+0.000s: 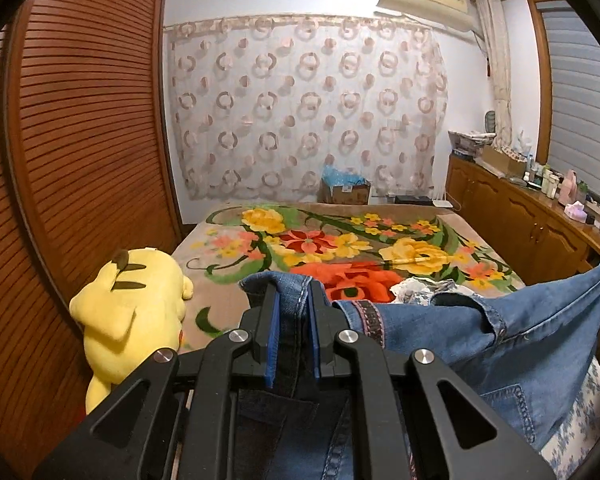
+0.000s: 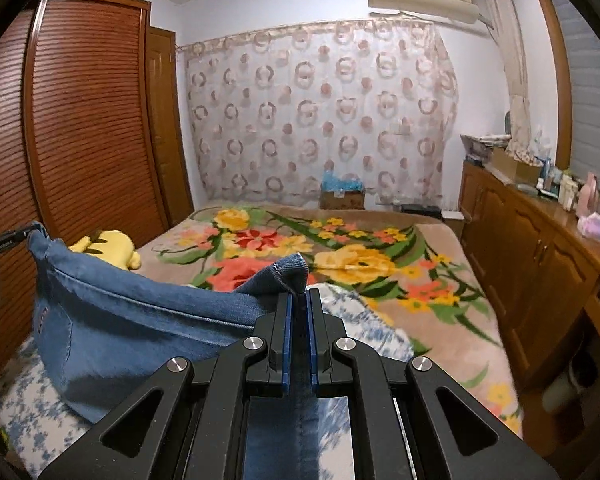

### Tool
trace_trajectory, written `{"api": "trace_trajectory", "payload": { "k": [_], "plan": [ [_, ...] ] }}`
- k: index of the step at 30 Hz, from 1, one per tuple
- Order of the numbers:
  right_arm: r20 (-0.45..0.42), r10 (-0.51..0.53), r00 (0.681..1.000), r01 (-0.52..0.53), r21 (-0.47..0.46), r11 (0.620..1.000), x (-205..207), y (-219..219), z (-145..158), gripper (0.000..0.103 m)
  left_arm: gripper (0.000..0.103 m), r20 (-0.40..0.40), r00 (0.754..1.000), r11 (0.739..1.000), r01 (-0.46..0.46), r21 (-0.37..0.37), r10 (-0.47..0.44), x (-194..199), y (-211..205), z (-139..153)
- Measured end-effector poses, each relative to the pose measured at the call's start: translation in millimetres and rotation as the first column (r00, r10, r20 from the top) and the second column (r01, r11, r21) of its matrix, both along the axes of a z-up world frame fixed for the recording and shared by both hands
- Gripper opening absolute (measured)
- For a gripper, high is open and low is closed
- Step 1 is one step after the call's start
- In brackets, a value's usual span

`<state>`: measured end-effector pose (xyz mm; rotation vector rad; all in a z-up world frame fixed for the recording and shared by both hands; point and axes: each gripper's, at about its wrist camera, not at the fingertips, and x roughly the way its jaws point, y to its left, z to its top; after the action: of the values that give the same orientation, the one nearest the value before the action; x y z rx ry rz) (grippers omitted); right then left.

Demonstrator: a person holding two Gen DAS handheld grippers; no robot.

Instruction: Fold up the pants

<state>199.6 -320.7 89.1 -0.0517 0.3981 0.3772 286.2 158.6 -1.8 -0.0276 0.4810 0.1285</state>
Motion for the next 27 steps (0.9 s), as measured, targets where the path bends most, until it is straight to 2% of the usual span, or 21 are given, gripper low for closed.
{"api": "trace_trajectory", "payload": {
  "k": [9, 17, 19, 21, 23, 25, 27],
  "plan": [
    [-0.087, -0.037, 0.995, 0.032, -0.066, 0.997, 57, 33, -31, 0.006, 0.014, -0.094, 0.996, 1.000, -0.005, 0.000, 0.005, 55, 4, -34],
    [-0.157, -0.049, 0.986, 0.034, -0.099, 0.995, 99, 60, -37, 0.006, 0.015, -0.174, 0.985, 1.000, -0.009, 0.002, 0.009, 82, 8, -62],
    [-0.173, -0.052, 0.984, 0.033, -0.109, 0.993, 105, 64, -38, 0.006, 0.023, -0.201, 0.980, 1.000, -0.014, 0.002, 0.014, 86, 9, -68],
    [-0.187, -0.057, 0.981, 0.034, -0.123, 0.992, 113, 63, -35, 0.006, 0.029, -0.211, 0.977, 0.999, -0.029, 0.035, 0.036, 86, 9, -72],
    [-0.206, -0.062, 0.977, 0.033, -0.141, 0.989, 118, 64, -38, 0.006, 0.047, -0.206, 0.978, 0.999, -0.028, 0.036, 0.034, 81, 11, -73],
    [-0.213, -0.067, 0.975, 0.035, -0.149, 0.988, 120, 62, -35, 0.006, 0.072, -0.197, 0.980, 1.000, -0.014, 0.009, 0.016, 75, 14, -71],
    [-0.220, -0.076, 0.972, 0.042, -0.157, 0.987, 121, 63, -32, 0.006, 0.078, -0.185, 0.983, 1.000, -0.002, 0.005, 0.003, 69, 13, -69]
  ]
}}
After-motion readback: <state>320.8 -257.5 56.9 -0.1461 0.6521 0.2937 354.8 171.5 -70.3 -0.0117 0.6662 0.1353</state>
